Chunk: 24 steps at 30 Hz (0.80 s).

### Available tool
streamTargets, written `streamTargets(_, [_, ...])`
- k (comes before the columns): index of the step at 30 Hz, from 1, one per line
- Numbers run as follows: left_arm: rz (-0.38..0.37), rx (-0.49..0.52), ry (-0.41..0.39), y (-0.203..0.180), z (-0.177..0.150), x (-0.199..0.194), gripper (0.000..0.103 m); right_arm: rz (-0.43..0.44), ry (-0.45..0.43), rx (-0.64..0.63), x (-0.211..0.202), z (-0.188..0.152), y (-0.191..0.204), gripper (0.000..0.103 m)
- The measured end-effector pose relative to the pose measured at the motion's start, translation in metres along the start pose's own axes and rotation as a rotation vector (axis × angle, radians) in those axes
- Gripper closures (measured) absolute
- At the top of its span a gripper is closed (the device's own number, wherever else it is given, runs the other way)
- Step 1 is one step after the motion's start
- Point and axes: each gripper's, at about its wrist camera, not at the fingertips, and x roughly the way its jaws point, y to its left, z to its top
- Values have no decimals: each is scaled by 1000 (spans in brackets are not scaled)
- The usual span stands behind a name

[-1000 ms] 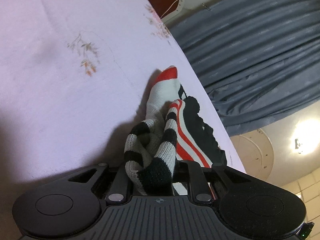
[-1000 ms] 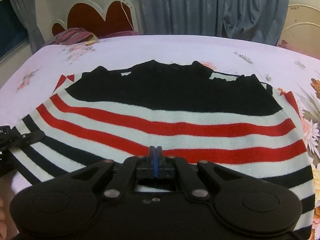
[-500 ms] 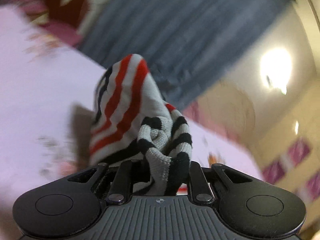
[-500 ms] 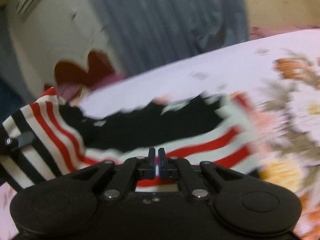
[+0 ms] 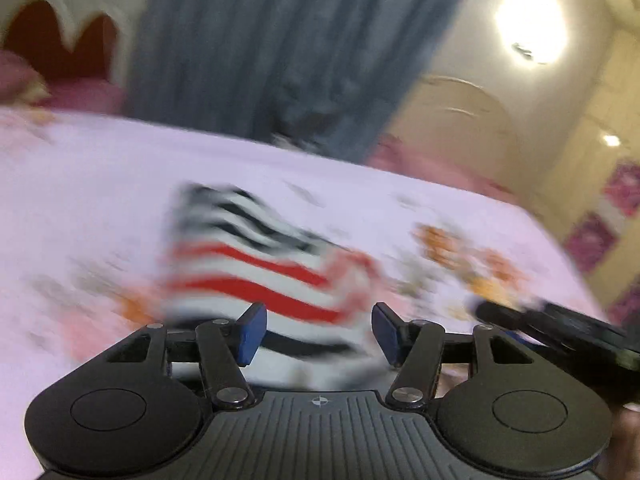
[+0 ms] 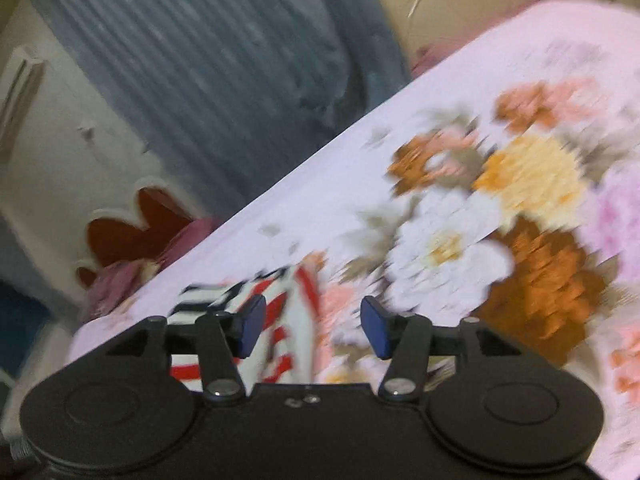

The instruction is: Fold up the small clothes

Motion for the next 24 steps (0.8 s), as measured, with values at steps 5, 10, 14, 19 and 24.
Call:
streamTargets(5, [115,8,109,51,-10,30,69,66,153,-73,48,-11,30,52])
streamTargets(10, [168,95,127,37,-23,41,69,-5,214,-118,98,-11,41,55])
streamTargets(14, [163,131,132,30,-18,52,69,-4,241,-196,119,-17,52,67])
streamTargets(19, [108,141,76,25,-13,51,69,-13,147,-349,105,-16,71,90])
streamTargets(24, [87,252,84,-6,-17,65,69,16,0,-434,70,-5,68,94])
